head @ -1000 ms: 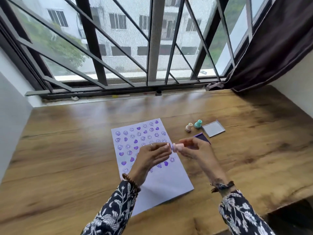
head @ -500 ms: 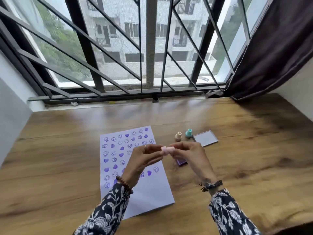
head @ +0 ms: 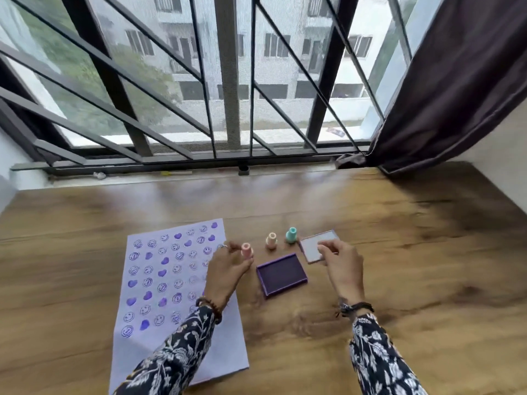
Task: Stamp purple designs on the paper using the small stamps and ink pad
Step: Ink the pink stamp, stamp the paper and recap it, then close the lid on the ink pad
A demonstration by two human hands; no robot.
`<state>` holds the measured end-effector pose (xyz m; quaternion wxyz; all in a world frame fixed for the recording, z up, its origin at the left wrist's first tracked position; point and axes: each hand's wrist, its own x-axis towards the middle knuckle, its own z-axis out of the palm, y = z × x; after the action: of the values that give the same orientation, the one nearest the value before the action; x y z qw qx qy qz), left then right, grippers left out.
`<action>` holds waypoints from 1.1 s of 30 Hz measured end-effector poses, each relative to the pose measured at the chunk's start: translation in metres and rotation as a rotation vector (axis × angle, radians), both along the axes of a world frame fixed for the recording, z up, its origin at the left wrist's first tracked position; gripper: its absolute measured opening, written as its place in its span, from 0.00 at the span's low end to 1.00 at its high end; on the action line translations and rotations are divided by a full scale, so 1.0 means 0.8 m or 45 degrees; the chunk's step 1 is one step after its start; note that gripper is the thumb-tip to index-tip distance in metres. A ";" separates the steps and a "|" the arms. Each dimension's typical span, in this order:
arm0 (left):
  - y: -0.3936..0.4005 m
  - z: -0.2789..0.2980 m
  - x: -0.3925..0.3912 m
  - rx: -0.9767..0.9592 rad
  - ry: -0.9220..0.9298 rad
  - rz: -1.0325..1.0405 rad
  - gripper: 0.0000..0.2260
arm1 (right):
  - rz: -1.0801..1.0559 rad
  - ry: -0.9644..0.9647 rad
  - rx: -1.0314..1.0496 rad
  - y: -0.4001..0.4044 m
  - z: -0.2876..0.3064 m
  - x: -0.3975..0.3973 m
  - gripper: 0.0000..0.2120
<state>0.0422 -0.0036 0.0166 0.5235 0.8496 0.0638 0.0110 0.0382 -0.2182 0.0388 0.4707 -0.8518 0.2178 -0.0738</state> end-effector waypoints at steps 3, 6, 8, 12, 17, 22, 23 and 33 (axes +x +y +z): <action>-0.007 -0.017 0.010 0.276 -0.023 0.040 0.13 | -0.183 0.033 -0.163 -0.027 -0.019 0.004 0.06; -0.014 -0.028 0.013 0.386 -0.011 0.069 0.14 | -0.267 0.078 -0.232 -0.042 -0.030 0.008 0.07; -0.016 -0.031 0.013 0.377 -0.012 0.077 0.15 | -0.265 0.127 -0.289 -0.048 -0.035 0.013 0.08; -0.018 -0.029 -0.003 0.259 -0.064 0.155 0.21 | -0.256 0.194 -0.329 -0.051 -0.037 0.021 0.07; -0.016 -0.034 -0.046 0.296 -0.150 0.224 0.20 | -0.310 0.117 -0.301 -0.049 -0.025 0.019 0.07; -0.019 -0.041 -0.063 0.551 -0.150 -0.068 0.28 | -0.197 -0.372 -0.526 -0.024 0.010 -0.006 0.02; -0.019 -0.042 -0.064 0.608 -0.127 -0.116 0.30 | -0.112 -0.457 -0.637 -0.015 0.016 -0.014 0.04; -0.017 -0.049 -0.044 0.626 -0.040 -0.260 0.32 | 0.552 -0.396 -0.931 0.091 -0.031 -0.104 0.11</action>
<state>0.0072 -0.0173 -0.0226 0.3007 0.9530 -0.0350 -0.0135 -0.0452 -0.1450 0.0142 0.1704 -0.9668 -0.0796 -0.1728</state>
